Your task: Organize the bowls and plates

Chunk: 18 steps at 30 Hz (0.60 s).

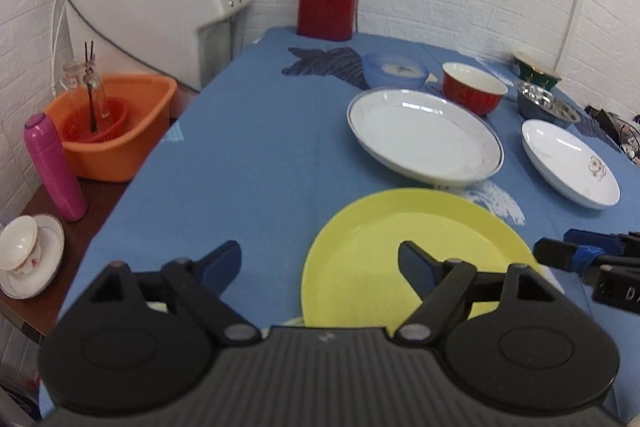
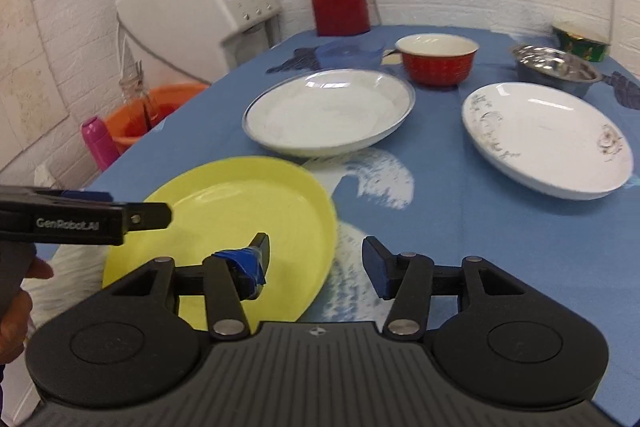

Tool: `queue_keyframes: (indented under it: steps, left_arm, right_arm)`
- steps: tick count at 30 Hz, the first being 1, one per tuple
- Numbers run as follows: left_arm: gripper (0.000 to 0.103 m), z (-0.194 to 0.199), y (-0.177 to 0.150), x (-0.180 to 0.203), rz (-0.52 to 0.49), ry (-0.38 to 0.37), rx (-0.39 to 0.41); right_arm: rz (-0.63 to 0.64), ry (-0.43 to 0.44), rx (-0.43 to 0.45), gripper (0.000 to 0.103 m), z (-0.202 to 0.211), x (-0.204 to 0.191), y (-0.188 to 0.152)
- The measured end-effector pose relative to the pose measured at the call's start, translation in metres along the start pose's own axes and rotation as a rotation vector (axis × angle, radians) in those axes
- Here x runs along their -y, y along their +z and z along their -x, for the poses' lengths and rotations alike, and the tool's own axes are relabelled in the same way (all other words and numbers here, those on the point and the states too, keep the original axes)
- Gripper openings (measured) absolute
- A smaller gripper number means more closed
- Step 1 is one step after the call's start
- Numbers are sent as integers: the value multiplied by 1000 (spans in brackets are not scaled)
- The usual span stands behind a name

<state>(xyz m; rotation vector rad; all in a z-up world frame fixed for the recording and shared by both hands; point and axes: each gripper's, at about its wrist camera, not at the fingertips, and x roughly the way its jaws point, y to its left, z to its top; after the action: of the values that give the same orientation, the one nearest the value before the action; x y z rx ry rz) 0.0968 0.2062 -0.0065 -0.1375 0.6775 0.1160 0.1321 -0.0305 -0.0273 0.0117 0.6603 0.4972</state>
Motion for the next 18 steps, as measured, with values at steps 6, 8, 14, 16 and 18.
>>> queue_keyframes:
  steps: [6,8,14,16,18]
  left_arm:
    - [82,-12,24,-5,10,22,14]
    - [82,-21,29,-4,5,21,2]
    - [82,-54,56,13,-66,36,1]
    - [82,-67,67,20,-85,37,-1]
    - [82,-77,75,25,-95,31,-11]
  right_arm:
    - [-8,-51,48,39,4,22,29]
    - [-3,-43,54,39,2,24,32]
    - [37,-28,34,41,-27,24,54]
    - [60,-29,36,41,-41,22,67]
    - [81,-48,49,42,-55,19,81]
